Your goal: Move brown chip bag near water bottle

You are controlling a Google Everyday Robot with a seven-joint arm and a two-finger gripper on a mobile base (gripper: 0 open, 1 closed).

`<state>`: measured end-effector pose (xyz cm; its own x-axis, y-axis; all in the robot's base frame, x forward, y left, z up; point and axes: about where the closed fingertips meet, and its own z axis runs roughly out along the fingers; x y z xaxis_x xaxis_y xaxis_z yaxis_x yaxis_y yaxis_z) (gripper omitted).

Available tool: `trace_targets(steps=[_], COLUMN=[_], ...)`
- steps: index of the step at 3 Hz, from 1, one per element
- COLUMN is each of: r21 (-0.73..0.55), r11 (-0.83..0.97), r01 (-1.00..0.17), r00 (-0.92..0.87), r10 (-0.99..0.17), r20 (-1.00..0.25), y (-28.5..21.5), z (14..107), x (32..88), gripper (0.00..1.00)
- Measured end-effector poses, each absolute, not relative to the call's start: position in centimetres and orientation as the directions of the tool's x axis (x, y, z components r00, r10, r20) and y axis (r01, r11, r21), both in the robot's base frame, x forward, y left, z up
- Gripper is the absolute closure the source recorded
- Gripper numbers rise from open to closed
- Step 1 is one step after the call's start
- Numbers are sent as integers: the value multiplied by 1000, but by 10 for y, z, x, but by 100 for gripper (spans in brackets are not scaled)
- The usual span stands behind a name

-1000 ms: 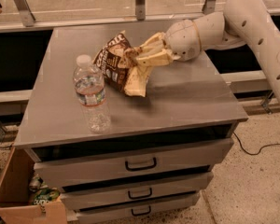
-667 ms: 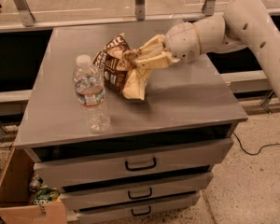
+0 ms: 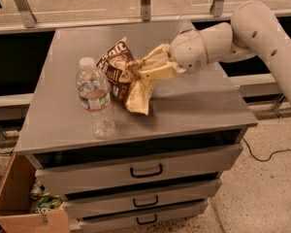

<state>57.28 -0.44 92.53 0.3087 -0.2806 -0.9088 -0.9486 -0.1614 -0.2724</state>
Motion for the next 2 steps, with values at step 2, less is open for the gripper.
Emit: trace_targets(steps=[2], r21=[-268], r11=[-144], r01=[-953], r00=[300], r10=[-304], r20=[-904], y=[-15], z=[920], x=[570], gripper=[14])
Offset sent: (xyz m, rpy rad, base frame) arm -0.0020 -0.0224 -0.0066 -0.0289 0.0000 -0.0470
